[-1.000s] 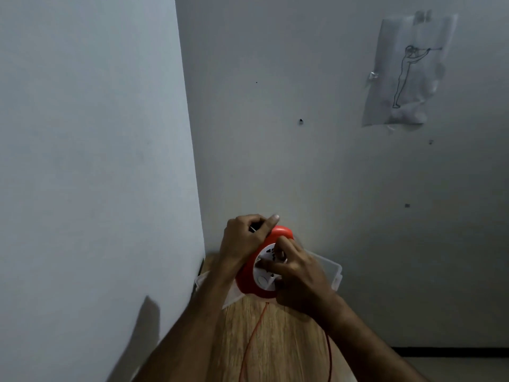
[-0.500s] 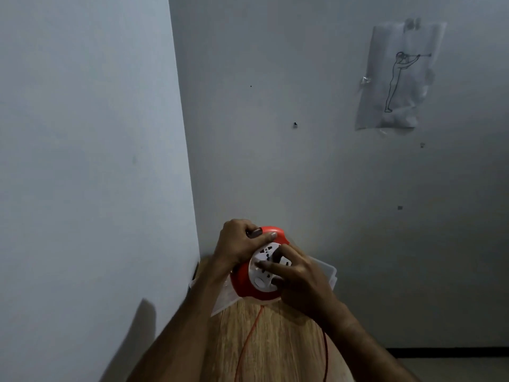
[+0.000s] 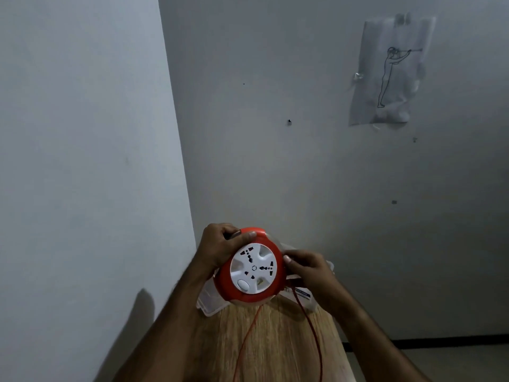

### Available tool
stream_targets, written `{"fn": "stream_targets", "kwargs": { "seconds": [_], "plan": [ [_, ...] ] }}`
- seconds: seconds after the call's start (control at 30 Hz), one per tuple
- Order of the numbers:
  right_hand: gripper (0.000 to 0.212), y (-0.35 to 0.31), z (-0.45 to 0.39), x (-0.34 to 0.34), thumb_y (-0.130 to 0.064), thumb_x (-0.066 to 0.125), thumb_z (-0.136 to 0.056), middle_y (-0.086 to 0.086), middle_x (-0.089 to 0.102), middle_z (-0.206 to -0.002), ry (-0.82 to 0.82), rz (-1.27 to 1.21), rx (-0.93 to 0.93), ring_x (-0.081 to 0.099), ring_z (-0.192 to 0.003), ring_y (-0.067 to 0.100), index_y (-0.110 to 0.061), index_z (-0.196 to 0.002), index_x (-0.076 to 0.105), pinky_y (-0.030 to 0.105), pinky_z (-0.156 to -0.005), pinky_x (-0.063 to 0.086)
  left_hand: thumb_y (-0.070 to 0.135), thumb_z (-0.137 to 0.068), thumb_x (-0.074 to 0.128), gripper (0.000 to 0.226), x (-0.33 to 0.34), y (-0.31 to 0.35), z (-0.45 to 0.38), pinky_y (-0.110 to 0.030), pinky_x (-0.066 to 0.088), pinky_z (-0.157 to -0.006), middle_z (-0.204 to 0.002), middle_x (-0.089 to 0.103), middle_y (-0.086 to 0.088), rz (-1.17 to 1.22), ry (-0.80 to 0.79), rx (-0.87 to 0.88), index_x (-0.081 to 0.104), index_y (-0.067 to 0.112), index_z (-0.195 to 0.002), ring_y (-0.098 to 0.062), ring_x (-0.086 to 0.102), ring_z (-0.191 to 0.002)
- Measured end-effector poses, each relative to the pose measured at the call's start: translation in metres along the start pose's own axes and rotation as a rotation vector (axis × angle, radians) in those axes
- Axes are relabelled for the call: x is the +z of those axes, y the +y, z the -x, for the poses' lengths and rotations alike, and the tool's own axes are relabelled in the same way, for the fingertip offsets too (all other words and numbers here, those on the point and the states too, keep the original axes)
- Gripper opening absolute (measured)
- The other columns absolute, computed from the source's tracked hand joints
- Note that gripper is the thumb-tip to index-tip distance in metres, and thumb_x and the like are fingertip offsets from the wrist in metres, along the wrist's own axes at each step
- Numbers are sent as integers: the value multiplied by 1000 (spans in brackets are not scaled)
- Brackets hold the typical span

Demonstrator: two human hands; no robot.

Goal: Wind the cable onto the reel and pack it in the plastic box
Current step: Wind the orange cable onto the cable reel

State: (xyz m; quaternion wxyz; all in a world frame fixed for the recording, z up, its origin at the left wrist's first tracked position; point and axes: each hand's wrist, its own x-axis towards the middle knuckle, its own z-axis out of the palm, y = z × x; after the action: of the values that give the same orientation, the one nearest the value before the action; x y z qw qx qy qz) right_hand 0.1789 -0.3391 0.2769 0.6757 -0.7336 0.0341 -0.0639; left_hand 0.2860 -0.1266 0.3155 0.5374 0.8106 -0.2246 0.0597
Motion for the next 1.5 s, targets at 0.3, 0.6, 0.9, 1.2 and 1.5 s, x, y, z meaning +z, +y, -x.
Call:
{"fn": "stream_targets", "kwargs": {
  "seconds": [0.3,0.6,0.9,1.2,1.5],
  "plan": [
    [21,1,5,-13,-8,61,-97,17,75,-107,-198,-90,163,72,-97,31,-3,-115,72,42,-86,60,46,-75,79,36,-11,4,-1,-31,59,-63,-70,73,-3,127,35,-6,77,10,-76,-19,72,-65],
    [23,-6,-8,-3,-1,52,-101,7,76,-88,-66,249,19,76,-80,17,-16,-103,68,25,-67,59,42,-76,79,36,-10,5,-3,-40,61,-66,-74,74,-7,215,28,-14,77,7,-80,-25,74,-69],
    [18,4,-9,-14,-7,55,-100,10,72,-90,-143,4,218,68,-80,18,-1,-107,69,29,-74,56,43,-79,76,35,-15,10,-7,-45,63,-71,-79,76,-8,250,44,-7,77,9,-85,-27,75,-72],
    [21,5,0,-16,0,71,-88,7,76,-105,-239,253,-4,71,-104,19,-7,-107,74,34,-89,60,36,-84,75,26,-14,5,-7,-33,60,-61,-73,76,-4,265,124,-28,76,10,-79,-22,74,-67],
    [14,-9,-5,-22,1,58,-97,16,73,-76,74,106,-100,70,-70,29,-2,-96,71,39,-70,59,33,-88,74,25,-20,1,-6,-33,60,-62,-75,77,-4,299,163,-56,75,8,-82,-24,75,-69]
  ]
}}
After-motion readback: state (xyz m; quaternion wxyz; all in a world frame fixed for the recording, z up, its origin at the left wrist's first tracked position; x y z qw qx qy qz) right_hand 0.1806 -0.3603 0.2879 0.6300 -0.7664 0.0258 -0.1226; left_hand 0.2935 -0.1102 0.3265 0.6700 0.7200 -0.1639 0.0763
